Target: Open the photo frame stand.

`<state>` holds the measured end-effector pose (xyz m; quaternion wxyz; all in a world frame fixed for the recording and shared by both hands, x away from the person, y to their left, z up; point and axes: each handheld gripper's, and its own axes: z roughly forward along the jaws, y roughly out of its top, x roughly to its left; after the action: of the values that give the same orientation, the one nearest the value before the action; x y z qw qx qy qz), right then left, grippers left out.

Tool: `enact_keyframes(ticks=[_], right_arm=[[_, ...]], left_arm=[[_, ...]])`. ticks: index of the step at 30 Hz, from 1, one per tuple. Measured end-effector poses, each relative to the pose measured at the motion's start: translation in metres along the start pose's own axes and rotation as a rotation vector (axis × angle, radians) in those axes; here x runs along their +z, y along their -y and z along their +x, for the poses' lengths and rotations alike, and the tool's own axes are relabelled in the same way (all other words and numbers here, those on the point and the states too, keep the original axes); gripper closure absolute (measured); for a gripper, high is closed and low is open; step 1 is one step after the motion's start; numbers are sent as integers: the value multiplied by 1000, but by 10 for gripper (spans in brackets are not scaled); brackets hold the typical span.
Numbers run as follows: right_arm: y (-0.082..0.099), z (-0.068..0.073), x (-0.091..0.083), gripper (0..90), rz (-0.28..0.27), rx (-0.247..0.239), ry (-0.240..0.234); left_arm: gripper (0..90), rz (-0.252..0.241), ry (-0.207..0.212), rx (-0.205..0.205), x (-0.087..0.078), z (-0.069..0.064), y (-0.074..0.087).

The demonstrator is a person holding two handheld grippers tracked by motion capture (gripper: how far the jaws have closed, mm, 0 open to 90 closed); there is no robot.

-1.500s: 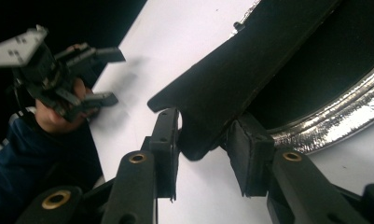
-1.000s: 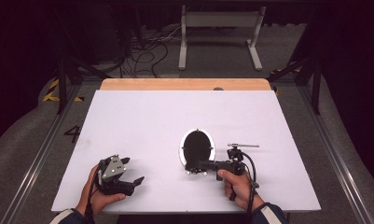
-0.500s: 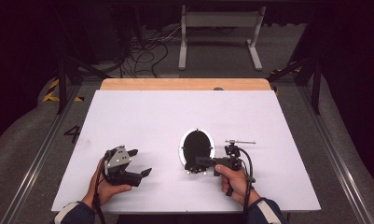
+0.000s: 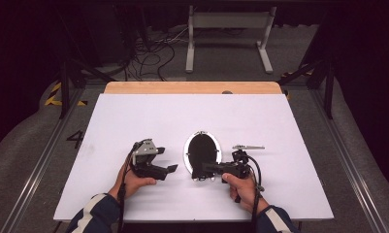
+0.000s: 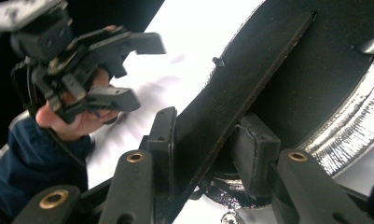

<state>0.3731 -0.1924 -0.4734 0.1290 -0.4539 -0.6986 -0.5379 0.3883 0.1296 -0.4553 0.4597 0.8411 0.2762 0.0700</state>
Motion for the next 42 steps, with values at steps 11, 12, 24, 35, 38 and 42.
enact_keyframes(ticks=[11,12,24,35,38,42], right_arm=[[1,6,-2,643,-7,-133,5],[1,7,-3,646,-8,-150,3],[2,9,-7,667,4,-226,-21],[3,11,-10,707,9,-245,-25],[4,14,-10,722,6,-255,-16],[5,15,-11,741,10,-260,-2]], left_arm=[[169,11,88,-79,26,5,-9],[172,10,98,-81,28,5,-10],[204,8,199,-123,41,1,-18],[291,-28,212,-117,30,-1,-21],[341,-43,191,-106,27,-2,-22],[448,-81,191,-94,22,-3,-22]])
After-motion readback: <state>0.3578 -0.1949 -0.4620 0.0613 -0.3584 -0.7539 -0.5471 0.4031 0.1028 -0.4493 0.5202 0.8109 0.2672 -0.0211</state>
